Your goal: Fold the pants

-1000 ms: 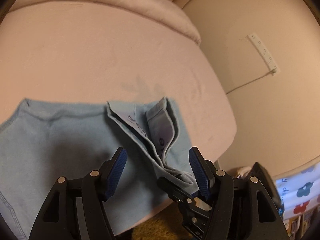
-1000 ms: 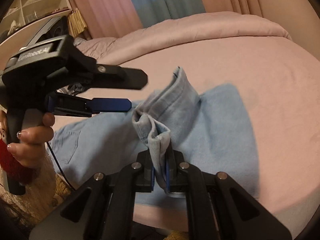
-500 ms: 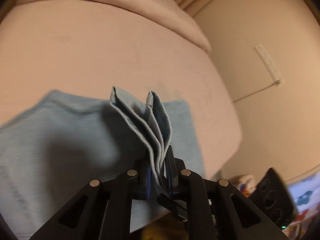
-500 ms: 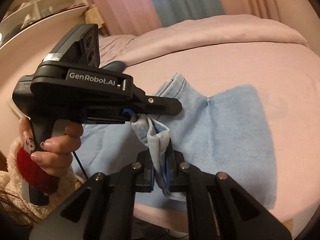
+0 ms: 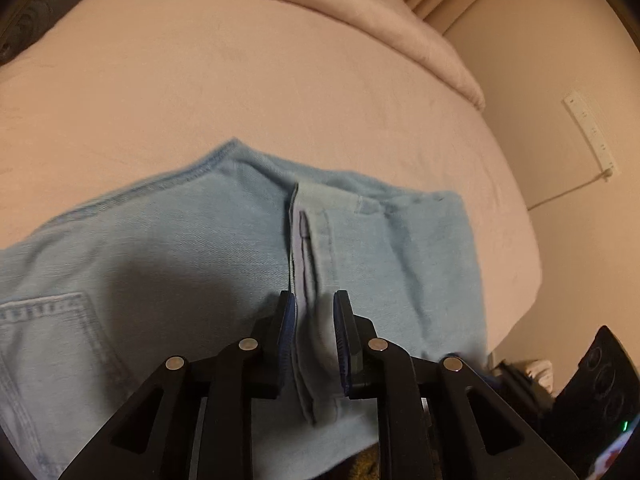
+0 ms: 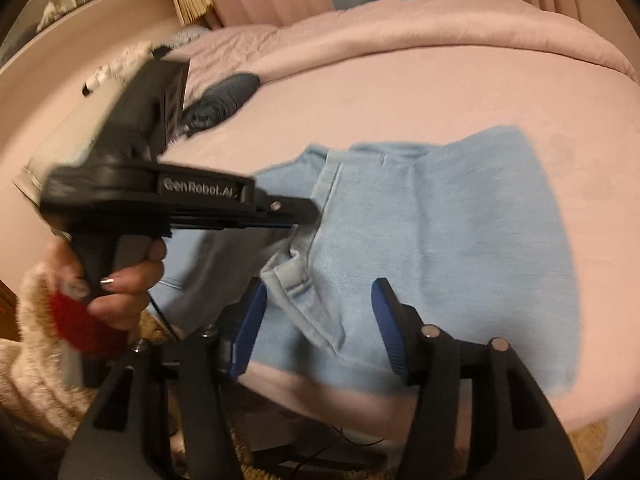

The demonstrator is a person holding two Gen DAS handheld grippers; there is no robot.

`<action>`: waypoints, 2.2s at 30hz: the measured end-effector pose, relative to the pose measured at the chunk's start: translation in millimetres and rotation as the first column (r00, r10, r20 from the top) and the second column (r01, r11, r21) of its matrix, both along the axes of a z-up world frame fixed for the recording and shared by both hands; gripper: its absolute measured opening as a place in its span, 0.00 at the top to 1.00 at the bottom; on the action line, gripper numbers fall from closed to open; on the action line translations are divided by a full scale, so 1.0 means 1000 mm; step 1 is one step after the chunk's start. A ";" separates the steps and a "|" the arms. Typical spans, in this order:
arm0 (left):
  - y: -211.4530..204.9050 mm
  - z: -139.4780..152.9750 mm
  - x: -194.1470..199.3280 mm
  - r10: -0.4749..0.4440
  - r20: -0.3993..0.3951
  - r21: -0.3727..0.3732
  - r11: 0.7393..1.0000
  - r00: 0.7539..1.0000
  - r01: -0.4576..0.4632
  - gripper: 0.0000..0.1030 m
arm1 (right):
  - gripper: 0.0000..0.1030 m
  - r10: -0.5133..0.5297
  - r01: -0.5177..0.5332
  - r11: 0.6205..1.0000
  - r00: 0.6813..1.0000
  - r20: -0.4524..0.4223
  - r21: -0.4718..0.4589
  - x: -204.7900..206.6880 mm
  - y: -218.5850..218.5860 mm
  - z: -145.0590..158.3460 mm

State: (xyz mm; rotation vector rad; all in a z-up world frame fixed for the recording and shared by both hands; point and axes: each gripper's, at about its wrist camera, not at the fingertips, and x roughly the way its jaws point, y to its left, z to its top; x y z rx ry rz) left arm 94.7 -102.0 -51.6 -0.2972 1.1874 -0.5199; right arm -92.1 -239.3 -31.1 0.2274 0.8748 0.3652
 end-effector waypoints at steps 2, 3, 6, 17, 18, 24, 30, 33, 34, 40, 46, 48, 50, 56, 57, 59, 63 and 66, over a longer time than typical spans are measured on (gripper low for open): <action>0.012 0.005 -0.003 0.001 0.020 -0.035 0.999 1.000 -0.001 0.85 | 0.46 -0.047 0.047 0.999 0.999 0.027 -0.002 -0.010 -0.016 0.013; 0.018 0.008 -0.007 0.005 0.028 -0.040 0.999 1.000 -0.004 0.85 | 0.46 -0.088 0.088 0.996 0.995 0.049 -0.011 -0.015 -0.027 0.019; 0.014 0.021 -0.015 -0.007 0.081 -0.059 0.998 0.997 0.012 0.85 | 0.45 -0.201 0.207 0.977 0.975 0.092 -0.061 -0.044 -0.052 0.023; -0.042 -0.029 -0.025 -0.141 0.067 0.133 0.982 0.988 0.131 0.85 | 0.89 -0.335 0.321 0.932 0.940 -0.059 -0.169 -0.020 -0.081 -0.039; -0.042 -0.032 -0.026 -0.129 0.080 0.155 0.981 0.988 0.116 0.85 | 0.90 -0.340 0.326 0.927 0.939 -0.046 -0.185 -0.022 -0.080 -0.040; -0.032 -0.035 -0.038 -0.081 0.106 0.187 0.980 0.991 0.060 0.85 | 0.86 -0.344 0.333 0.927 0.938 -0.036 -0.173 -0.005 -0.085 -0.023; -0.023 -0.040 -0.044 -0.042 0.109 0.143 0.989 0.993 0.026 0.85 | 0.87 -0.345 0.337 0.924 0.938 -0.016 -0.183 0.036 -0.089 -0.016; -0.013 -0.039 -0.048 -0.042 0.111 0.137 0.990 0.993 0.026 0.85 | 0.93 -0.365 0.347 0.918 0.928 -0.068 -0.194 0.055 -0.096 -0.034; -0.011 -0.039 -0.049 -0.044 0.115 0.138 0.990 0.992 0.028 0.85 | 0.94 -0.372 0.351 0.917 0.925 -0.083 -0.191 0.060 -0.099 -0.039; -0.013 -0.041 -0.053 -0.036 0.121 0.139 0.990 0.992 0.019 0.85 | 1.00 -0.402 0.382 0.904 0.913 -0.076 -0.192 0.068 -0.101 -0.040; -0.015 -0.039 -0.065 -0.026 0.137 0.155 0.988 0.990 0.004 0.85 | 1.00 -0.396 0.373 0.899 0.916 -0.066 -0.228 0.074 -0.096 -0.038; -0.012 -0.040 -0.067 -0.015 0.131 0.142 0.990 0.991 -0.004 0.85 | 1.00 -0.401 0.379 0.897 0.914 -0.057 -0.227 0.073 -0.096 -0.038; -0.011 -0.039 -0.070 -0.011 0.127 0.136 0.991 0.992 -0.007 0.85 | 1.00 -0.406 0.385 0.893 0.913 -0.048 -0.231 0.069 -0.094 -0.038; -0.010 -0.039 -0.077 -0.007 0.135 0.141 0.990 0.991 -0.012 0.85 | 0.99 -0.402 0.379 0.881 0.915 -0.026 -0.284 0.047 -0.082 -0.037; -0.010 -0.040 -0.078 -0.004 0.134 0.138 0.990 0.991 -0.015 0.85 | 0.99 -0.403 0.379 0.878 0.915 -0.023 -0.290 0.042 -0.080 -0.037; -0.010 -0.040 -0.078 -0.001 0.132 0.133 0.991 0.991 -0.017 0.85 | 0.99 -0.404 0.380 0.879 0.914 -0.026 -0.287 0.032 -0.080 -0.036; -0.004 -0.040 -0.079 0.016 0.117 0.100 0.995 0.993 -0.028 0.85 | 0.99 -0.404 0.380 0.886 0.914 -0.040 -0.266 0.010 -0.081 -0.036; 0.008 -0.038 -0.078 0.038 0.081 0.053 0.998 0.996 -0.042 0.85 | 0.99 -0.401 0.377 0.891 0.915 -0.049 -0.255 -0.006 -0.081 -0.036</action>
